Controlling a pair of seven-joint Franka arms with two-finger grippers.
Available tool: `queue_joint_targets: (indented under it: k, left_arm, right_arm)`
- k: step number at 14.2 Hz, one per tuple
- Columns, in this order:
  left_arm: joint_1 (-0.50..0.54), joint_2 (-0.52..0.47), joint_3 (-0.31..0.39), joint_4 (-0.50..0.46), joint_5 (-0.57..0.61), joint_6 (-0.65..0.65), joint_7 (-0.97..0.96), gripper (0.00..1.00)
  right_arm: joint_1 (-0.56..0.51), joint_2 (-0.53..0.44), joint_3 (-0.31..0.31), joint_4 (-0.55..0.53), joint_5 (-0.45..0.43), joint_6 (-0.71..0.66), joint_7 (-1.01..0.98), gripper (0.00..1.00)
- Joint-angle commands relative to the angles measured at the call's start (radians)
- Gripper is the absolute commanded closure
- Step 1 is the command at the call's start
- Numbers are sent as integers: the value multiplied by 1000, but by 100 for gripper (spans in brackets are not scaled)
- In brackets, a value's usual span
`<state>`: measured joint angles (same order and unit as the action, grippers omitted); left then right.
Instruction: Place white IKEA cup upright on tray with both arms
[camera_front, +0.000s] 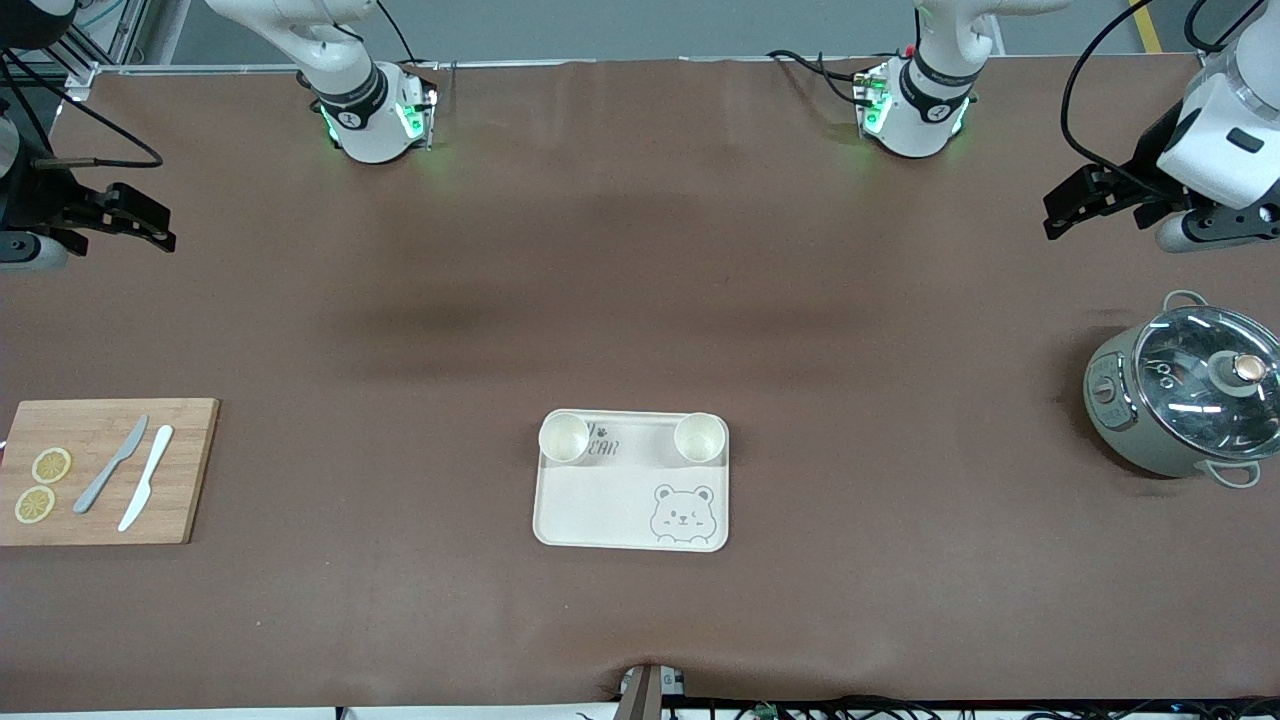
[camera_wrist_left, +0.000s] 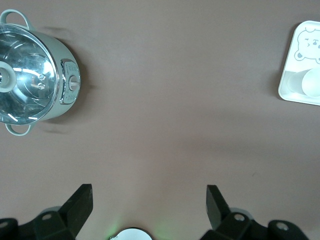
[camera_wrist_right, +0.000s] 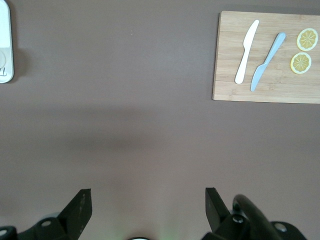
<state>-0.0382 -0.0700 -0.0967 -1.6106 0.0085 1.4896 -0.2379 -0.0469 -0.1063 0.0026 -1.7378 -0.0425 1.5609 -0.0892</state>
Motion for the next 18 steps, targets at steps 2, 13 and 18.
queue_joint_targets:
  k: [2, 13, 18]
  left_arm:
    - [1, 15, 6, 18, -13, 4, 17, 0]
    - [0, 25, 3, 15, -1, 8, 31, 0]
    - [-5, 50, 2, 15, 1, 67, 32, 0]
  right_arm:
    - [-18, -13, -1, -16, -17, 16, 3, 0]
    - [-14, -10, 7, 24, 64, 10, -12, 0]
    - [-7, -10, 13, 101, 59, -16, -9, 0]
